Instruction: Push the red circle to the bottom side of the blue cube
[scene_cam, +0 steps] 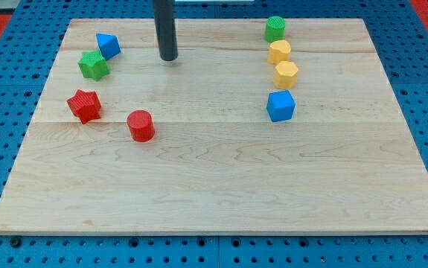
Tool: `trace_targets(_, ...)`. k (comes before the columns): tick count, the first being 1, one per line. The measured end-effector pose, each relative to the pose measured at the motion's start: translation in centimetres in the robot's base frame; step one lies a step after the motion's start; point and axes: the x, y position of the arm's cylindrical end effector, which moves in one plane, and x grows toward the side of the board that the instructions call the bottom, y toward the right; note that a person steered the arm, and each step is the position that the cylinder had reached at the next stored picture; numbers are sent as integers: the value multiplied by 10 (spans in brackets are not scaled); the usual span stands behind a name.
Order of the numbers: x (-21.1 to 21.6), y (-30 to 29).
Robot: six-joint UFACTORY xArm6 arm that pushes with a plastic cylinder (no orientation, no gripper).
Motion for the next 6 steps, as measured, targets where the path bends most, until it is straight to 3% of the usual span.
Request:
trace_targets(1, 13, -41)
trace_targets(2, 61, -40)
trace_targets(3, 96, -74)
trace_targets(4, 141, -32)
trace_targets(5, 150, -52)
trace_targets(6, 158, 46)
